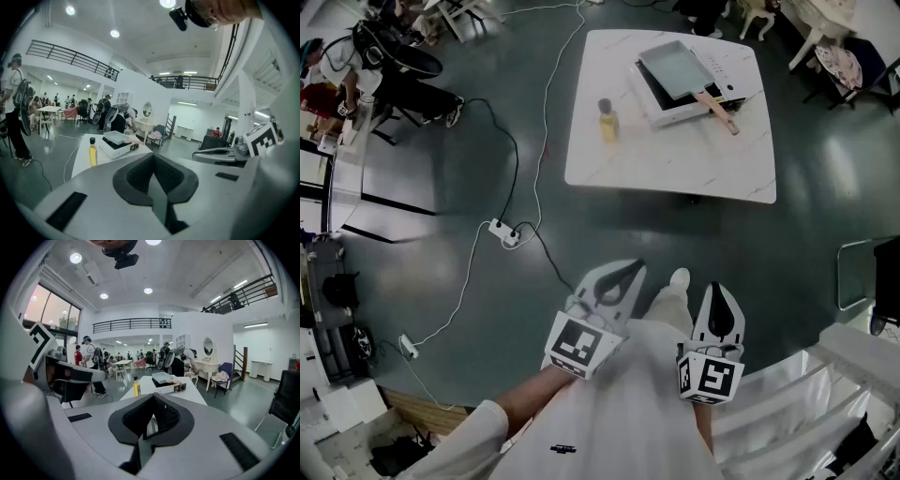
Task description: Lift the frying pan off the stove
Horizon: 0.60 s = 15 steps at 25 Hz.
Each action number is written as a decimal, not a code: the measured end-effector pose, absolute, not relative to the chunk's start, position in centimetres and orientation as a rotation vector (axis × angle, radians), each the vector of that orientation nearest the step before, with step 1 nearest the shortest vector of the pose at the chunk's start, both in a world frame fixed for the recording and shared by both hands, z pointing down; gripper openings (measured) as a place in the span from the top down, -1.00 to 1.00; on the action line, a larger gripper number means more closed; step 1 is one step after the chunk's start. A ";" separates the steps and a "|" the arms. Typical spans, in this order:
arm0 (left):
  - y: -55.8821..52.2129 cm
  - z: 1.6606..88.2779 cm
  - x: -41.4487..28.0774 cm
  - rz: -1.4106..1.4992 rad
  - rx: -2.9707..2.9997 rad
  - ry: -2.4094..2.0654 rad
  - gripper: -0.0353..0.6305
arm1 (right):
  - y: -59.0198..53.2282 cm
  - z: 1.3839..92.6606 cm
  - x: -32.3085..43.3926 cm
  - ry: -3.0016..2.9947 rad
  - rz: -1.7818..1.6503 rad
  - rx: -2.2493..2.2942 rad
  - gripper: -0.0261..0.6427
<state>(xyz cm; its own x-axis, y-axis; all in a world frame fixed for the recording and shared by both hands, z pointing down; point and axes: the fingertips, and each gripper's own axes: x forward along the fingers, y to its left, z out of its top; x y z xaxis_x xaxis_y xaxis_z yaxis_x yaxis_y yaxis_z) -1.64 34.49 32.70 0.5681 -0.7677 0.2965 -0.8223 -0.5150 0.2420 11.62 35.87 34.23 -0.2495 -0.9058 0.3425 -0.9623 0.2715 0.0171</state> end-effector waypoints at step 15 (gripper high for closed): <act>37.4 32.5 -5.4 0.235 2.453 -1.271 0.89 | 37.1 31.1 5.5 -2.351 0.192 1.668 0.93</act>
<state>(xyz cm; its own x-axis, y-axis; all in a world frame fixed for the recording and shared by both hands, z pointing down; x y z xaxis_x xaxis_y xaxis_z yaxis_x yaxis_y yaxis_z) -5.40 37.42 32.45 0.5797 -0.7535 0.3103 -0.8146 -0.5263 0.2439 5.50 37.14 31.10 -0.3126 -0.9080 0.2790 -0.9413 0.3355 0.0375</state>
